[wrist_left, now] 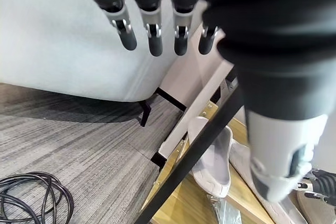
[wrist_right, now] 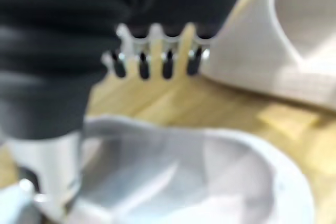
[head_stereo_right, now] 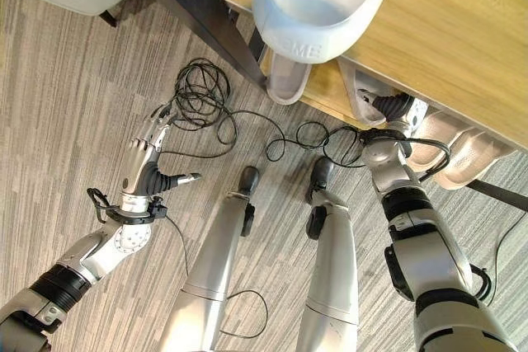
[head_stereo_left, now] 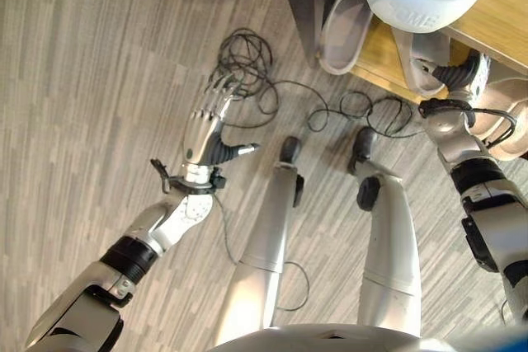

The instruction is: Arrange the slippers neatly on the shoe rack.

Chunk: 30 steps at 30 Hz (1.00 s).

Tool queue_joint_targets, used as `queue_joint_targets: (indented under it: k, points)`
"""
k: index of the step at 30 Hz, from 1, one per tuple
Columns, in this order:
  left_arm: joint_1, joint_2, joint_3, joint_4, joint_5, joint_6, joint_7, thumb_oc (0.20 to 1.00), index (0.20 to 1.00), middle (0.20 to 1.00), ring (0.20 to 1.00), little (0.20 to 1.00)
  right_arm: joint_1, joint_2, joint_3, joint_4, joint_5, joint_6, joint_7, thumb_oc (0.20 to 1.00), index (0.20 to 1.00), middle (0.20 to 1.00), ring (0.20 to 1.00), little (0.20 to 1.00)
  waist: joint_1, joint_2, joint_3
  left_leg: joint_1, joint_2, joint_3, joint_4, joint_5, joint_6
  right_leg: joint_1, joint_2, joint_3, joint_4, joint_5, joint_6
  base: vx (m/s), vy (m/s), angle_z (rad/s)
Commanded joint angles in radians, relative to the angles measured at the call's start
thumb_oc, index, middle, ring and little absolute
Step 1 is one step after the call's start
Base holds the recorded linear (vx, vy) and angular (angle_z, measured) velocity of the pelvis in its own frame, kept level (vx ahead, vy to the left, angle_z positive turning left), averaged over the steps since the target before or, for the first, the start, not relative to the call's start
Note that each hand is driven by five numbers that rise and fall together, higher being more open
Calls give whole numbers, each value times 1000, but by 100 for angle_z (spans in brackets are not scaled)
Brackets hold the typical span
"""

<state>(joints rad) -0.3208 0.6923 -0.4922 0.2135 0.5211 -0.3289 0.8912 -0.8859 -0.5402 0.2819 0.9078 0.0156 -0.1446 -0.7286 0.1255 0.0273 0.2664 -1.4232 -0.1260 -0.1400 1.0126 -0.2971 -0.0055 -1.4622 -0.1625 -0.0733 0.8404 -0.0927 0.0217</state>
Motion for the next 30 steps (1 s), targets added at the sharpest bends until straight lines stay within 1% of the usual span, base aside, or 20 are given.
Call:
queue_joint_targets:
  k: [1,2,3,5,6,7,17,22,30]
  points:
    - [32,1,16,-62,-23,-20,-9,1000,1000,1000,1000,1000,18,-1,-18,-38,50,-57,-4,1000,1000,1000,1000,1000,-8,27,-5,-9,47,-9,-183,81,-6,74,-8,51,0,-96,83,0,0,0]
    - [31,0,17,-63,-28,-22,-11,1000,1000,1000,1000,1000,16,6,-18,-34,64,-60,-1,1000,1000,1000,1000,1000,-8,28,-5,-9,48,-10,-184,82,-5,73,-8,52,-3,-95,83,0,0,0]
    - [30,-1,18,-65,-30,-24,-19,1000,1000,1000,1000,1000,18,26,-29,-36,120,-83,16,1000,1000,1000,1000,1000,-7,30,-7,-11,48,-10,-186,85,-5,72,-6,52,-2,-95,83,0,0,0]
    - [31,0,18,-65,-31,-24,-19,1000,1000,1000,1000,1000,18,26,-29,-35,123,-85,17,1000,1000,1000,1000,1000,-6,29,-7,-12,48,-10,-186,85,-5,71,-6,52,-2,-95,83,0,0,0]
    - [37,0,20,-64,-43,-23,-30,1000,1000,1000,1000,1000,24,57,-41,-16,202,-108,42,1000,1000,1000,1000,1000,-5,29,-13,-14,49,-11,-185,86,-6,70,-2,52,-2,-94,82,0,0,0]
    - [38,0,22,-61,-46,-22,-35,1000,1000,1000,1000,1000,25,66,-43,-8,227,-114,51,1000,1000,1000,1000,1000,-5,29,-14,-14,49,-10,-184,86,-6,70,-2,52,-2,-94,81,0,0,0]
    - [39,2,27,-67,-48,-15,-44,1000,1000,1000,1000,1000,24,109,-22,32,273,-112,70,1000,1000,1000,1000,1000,-3,29,-17,-11,57,-9,-193,87,-9,75,-1,49,-15,-91,81,0,0,0]
    - [37,2,26,-63,-51,-13,-57,1000,1000,1000,1000,1000,20,138,-11,44,314,-115,101,1000,1000,1000,1000,1000,-1,27,-17,-10,59,-8,-198,88,-9,78,0,48,-22,-91,79,0,0,0]
    - [39,13,34,-70,-51,-8,-76,1000,1000,1000,1000,1000,8,151,19,30,324,-118,137,1000,1000,1000,1000,1000,3,27,-15,-11,61,-7,-197,89,-10,79,1,48,-24,-90,79,0,0,0]
